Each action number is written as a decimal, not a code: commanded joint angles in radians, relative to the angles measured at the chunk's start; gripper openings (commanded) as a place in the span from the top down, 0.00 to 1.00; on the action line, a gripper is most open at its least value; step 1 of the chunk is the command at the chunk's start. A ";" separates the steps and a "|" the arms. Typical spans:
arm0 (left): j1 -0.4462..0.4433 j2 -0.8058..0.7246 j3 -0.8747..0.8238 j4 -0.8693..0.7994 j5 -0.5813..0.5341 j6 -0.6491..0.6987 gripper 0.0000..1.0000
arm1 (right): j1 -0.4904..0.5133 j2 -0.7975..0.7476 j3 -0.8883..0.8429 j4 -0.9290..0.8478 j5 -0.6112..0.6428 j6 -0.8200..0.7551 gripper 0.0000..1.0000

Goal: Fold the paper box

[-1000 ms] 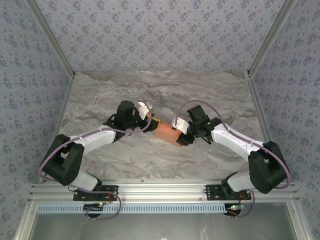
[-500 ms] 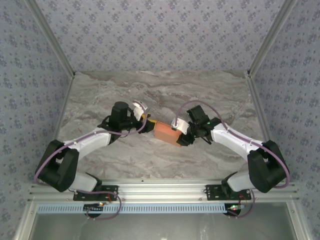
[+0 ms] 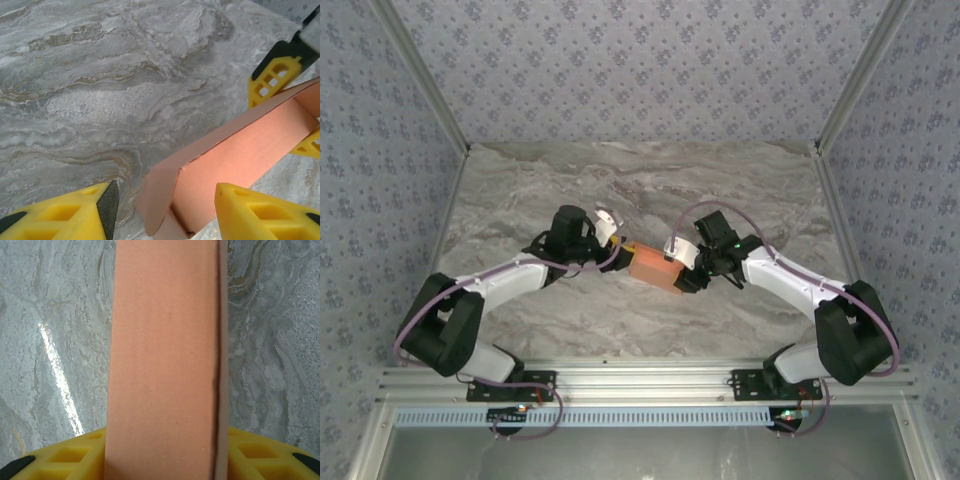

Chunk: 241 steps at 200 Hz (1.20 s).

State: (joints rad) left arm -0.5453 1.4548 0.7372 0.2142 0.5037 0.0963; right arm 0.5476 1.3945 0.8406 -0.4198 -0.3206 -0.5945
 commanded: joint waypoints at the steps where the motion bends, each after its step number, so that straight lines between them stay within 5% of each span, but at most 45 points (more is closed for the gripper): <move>1: -0.003 0.022 0.024 0.001 -0.035 0.016 0.49 | -0.004 0.012 0.016 -0.055 0.001 -0.016 0.51; 97: -0.008 0.021 0.091 -0.050 0.000 0.021 0.89 | 0.008 0.009 0.006 -0.039 0.032 -0.008 0.52; 185: -0.033 0.023 0.086 0.016 0.019 -0.135 0.89 | 0.029 0.020 0.010 -0.028 0.060 -0.001 0.53; 241: -0.073 0.016 0.081 -0.005 -0.084 -0.240 0.87 | 0.047 0.027 0.014 -0.019 0.116 0.024 0.54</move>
State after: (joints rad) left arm -0.5884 1.4944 0.7959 0.1852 0.4286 -0.0555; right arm 0.5724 1.3945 0.8444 -0.4225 -0.2707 -0.5747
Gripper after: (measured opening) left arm 0.133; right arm 0.466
